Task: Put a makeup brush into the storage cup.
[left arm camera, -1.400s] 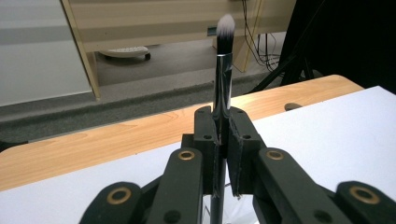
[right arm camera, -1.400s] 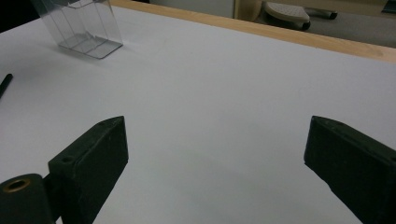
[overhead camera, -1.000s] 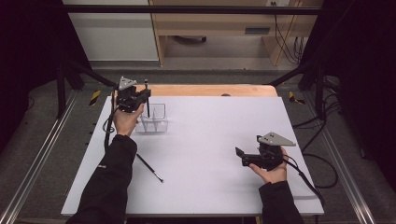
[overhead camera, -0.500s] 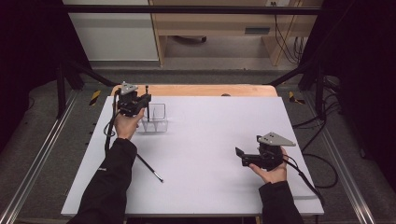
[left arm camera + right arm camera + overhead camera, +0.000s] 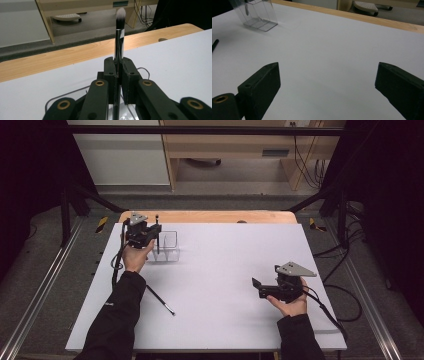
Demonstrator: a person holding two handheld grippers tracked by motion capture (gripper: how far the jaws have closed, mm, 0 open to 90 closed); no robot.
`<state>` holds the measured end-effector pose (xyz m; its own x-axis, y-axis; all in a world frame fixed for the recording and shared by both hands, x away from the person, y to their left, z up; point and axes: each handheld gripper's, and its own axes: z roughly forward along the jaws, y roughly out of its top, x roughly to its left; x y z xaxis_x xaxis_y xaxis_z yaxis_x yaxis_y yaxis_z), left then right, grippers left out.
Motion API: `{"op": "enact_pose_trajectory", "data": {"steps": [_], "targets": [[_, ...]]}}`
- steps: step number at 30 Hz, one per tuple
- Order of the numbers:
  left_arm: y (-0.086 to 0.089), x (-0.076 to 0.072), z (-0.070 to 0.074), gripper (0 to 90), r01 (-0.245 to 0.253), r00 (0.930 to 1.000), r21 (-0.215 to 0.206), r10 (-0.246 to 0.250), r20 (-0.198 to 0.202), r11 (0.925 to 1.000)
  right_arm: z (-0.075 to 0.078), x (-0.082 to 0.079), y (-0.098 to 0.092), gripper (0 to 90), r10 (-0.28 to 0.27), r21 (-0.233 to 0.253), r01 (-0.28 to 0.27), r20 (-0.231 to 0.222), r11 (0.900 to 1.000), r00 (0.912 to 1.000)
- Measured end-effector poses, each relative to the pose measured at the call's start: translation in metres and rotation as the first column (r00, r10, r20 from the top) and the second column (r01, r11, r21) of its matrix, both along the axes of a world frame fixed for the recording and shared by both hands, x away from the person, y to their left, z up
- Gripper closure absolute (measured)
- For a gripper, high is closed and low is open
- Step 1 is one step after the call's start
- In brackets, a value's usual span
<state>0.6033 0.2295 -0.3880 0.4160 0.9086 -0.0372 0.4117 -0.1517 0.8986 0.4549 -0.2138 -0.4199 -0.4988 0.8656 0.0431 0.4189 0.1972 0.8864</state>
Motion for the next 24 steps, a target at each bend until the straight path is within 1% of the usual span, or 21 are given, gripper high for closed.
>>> {"op": "enact_pose_trajectory", "data": {"steps": [4, 10, 20, 24], "targets": [[0.000, 0.000, -0.004, 83.2, 0.001, 1.0000, 0.007, -0.001, -0.009, 1.0000, 0.000, 0.000, 0.000, 6.7, 0.000, 0.001, 0.000, 0.000, 1.000, 1.0000], [0.000, -0.002, -0.007, 83.2, 0.002, 1.0000, 0.005, -0.002, -0.007, 1.0000, 0.000, 0.000, 0.000, 6.7, 0.001, 0.001, -0.001, -0.001, 1.000, 1.0000], [0.001, -0.003, -0.014, 83.2, -0.002, 0.9997, 0.004, 0.002, -0.024, 1.0000, 0.000, 0.000, 0.001, 6.7, 0.000, 0.003, 0.000, -0.001, 1.000, 1.0000], [0.001, -0.003, -0.016, 83.1, 0.000, 0.9996, 0.013, 0.001, -0.029, 0.9999, 0.000, 0.000, 0.000, 6.7, 0.001, 0.003, -0.001, 0.000, 1.000, 1.0000]]}}
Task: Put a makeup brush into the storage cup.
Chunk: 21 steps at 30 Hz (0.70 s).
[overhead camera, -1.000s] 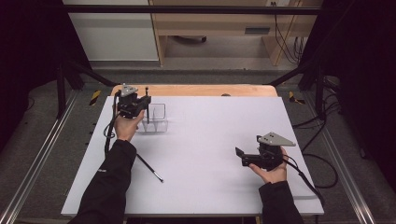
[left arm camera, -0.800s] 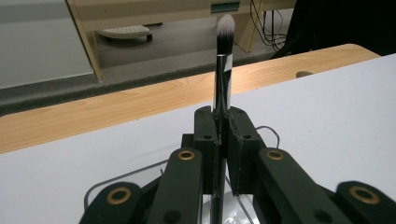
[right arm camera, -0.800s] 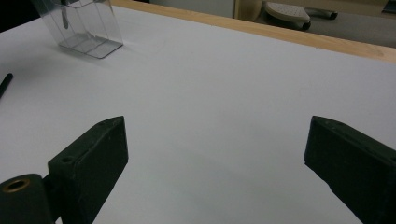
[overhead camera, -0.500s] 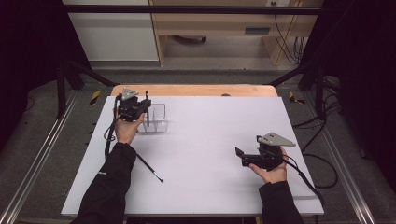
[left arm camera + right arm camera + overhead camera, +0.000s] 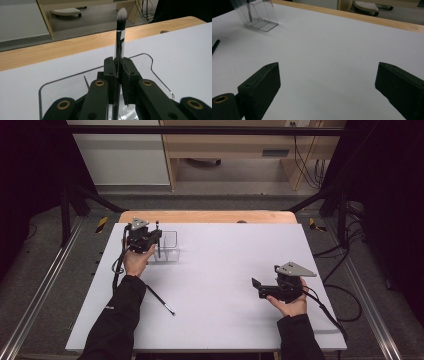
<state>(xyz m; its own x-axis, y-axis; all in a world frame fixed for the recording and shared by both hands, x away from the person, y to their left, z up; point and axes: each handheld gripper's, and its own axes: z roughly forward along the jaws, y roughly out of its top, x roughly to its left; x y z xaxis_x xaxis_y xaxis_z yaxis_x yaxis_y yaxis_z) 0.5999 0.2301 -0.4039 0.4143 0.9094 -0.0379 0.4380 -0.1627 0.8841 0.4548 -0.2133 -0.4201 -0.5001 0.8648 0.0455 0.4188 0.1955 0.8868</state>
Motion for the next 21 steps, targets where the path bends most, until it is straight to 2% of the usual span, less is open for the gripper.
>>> {"op": "enact_pose_trajectory", "data": {"steps": [12, 21], "targets": [[0.002, 0.000, 0.001, 79.7, 0.007, 1.0000, -0.004, -0.007, -0.007, 1.0000, 0.001, 0.000, 0.000, 6.7, 0.001, 0.002, -0.001, 0.000, 1.000, 1.0000], [0.004, -0.010, 0.013, 68.0, 0.018, 0.9993, -0.028, -0.017, 0.034, 0.9994, 0.001, -0.001, 0.000, 6.7, 0.001, 0.003, -0.001, 0.001, 1.000, 1.0000]]}}
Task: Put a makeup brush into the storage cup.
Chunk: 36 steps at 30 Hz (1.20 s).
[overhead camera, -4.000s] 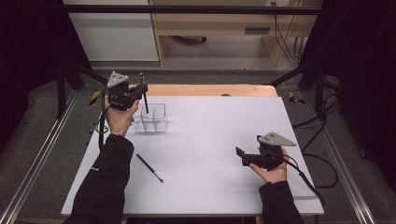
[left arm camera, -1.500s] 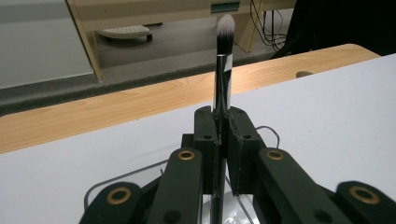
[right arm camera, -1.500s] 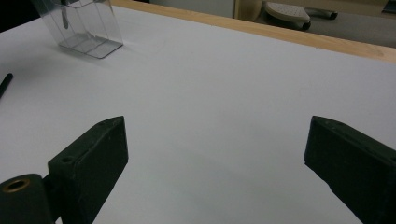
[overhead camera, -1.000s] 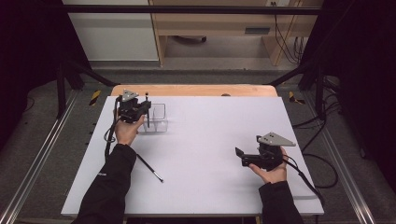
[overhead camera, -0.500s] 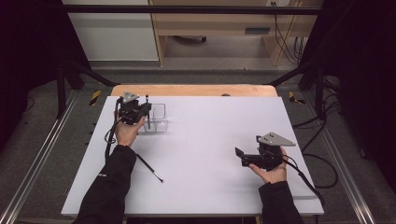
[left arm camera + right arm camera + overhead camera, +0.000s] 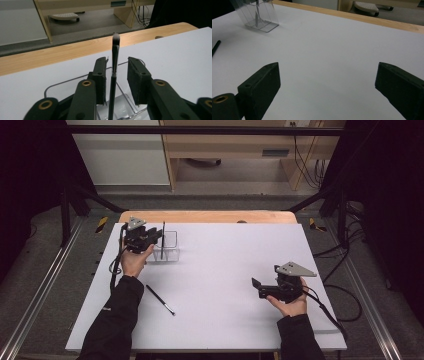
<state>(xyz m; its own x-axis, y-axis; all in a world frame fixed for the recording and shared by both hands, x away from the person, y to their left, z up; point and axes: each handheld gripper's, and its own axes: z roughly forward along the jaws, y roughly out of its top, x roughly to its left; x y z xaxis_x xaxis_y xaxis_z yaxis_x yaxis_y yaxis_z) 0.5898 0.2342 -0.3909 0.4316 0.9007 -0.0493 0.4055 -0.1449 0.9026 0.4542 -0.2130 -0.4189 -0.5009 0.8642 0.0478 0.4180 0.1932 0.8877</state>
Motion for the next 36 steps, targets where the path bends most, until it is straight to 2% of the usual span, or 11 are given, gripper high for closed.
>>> {"op": "enact_pose_trajectory", "data": {"steps": [6, 9, 17, 26, 36], "targets": [[0.000, -0.011, 0.011, 60.4, 0.019, 0.9996, -0.020, -0.019, 0.020, 0.9996, 0.002, -0.001, 0.001, 6.7, 0.004, 0.001, -0.004, 0.006, 1.000, 1.0000], [0.000, -0.018, 0.016, 58.1, 0.027, 0.9992, -0.015, -0.026, 0.031, 0.9995, 0.003, -0.001, 0.001, 6.7, 0.004, 0.003, -0.005, 0.010, 1.000, 0.9999], [0.006, -0.043, 0.025, 47.7, 0.049, 0.9967, -0.034, -0.046, 0.067, 0.9982, 0.008, -0.001, 0.000, 6.4, 0.004, 0.010, -0.004, 0.019, 1.000, 0.9998], [0.014, -0.070, 0.023, 38.0, 0.069, 0.9937, -0.047, -0.064, 0.091, 0.9965, 0.011, -0.002, 0.000, 6.0, 0.004, 0.012, -0.004, 0.028, 1.000, 0.9996], [0.021, -0.095, 0.015, 29.5, 0.082, 0.9924, -0.041, -0.077, 0.096, 0.9958, 0.011, -0.003, 0.000, 5.8, 0.006, 0.011, -0.006, 0.028, 1.000, 0.9996]]}}
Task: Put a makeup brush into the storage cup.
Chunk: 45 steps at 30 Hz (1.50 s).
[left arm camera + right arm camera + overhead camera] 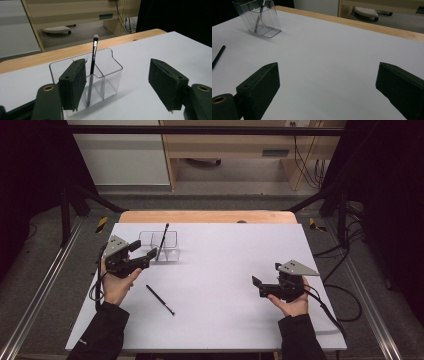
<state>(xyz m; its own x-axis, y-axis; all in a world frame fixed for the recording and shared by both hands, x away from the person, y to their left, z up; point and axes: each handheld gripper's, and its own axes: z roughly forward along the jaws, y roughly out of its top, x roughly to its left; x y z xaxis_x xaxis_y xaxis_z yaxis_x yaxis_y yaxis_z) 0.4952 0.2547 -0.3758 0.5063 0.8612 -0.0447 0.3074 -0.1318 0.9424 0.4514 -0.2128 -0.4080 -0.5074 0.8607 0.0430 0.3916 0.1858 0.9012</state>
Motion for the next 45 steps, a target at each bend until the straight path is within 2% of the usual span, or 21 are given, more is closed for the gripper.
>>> {"op": "enact_pose_trajectory", "data": {"steps": [10, 18, 25, 33, 36, 42, 45], "targets": [[0.005, -0.020, -0.012, 20.2, 0.013, 0.9998, 0.019, -0.013, -0.012, 0.9997, -0.001, -0.001, 0.000, 5.8, 0.007, 0.001, -0.007, 0.003, 1.000, 1.0000], [0.004, -0.031, -0.023, 13.9, 0.003, 0.9992, 0.058, 0.000, -0.039, 0.9983, -0.001, -0.002, 0.000, 5.6, 0.010, 0.004, -0.010, 0.001, 1.000, 1.0000], [0.009, -0.042, -0.033, 11.0, 0.003, 0.9973, 0.049, 0.001, -0.074, 0.9988, -0.002, -0.004, -0.001, 5.6, 0.010, 0.005, -0.010, 0.001, 1.000, 1.0000], [0.014, -0.044, -0.038, 10.2, -0.024, 0.9954, 0.048, 0.028, -0.091, 0.9986, -0.005, -0.006, -0.004, 5.5, 0.002, 0.007, -0.002, -0.003, 1.000, 1.0000], [0.013, -0.044, -0.041, 10.1, -0.032, 0.9940, 0.060, 0.038, -0.103, 0.9977, -0.005, -0.006, -0.005, 5.5, -0.001, 0.003, 0.001, -0.005, 1.000, 1.0000], [0.017, -0.047, -0.044, 10.1, -0.058, 0.9902, 0.049, 0.064, -0.124, 0.9971, -0.004, -0.008, -0.007, 5.5, -0.008, 0.017, 0.008, 0.000, 1.000, 1.0000], [0.017, -0.047, -0.047, 10.1, -0.064, 0.9882, 0.056, 0.071, -0.135, 0.9964, -0.004, -0.008, -0.007, 5.5, -0.009, 0.011, 0.010, -0.004, 1.000, 0.9999]]}}
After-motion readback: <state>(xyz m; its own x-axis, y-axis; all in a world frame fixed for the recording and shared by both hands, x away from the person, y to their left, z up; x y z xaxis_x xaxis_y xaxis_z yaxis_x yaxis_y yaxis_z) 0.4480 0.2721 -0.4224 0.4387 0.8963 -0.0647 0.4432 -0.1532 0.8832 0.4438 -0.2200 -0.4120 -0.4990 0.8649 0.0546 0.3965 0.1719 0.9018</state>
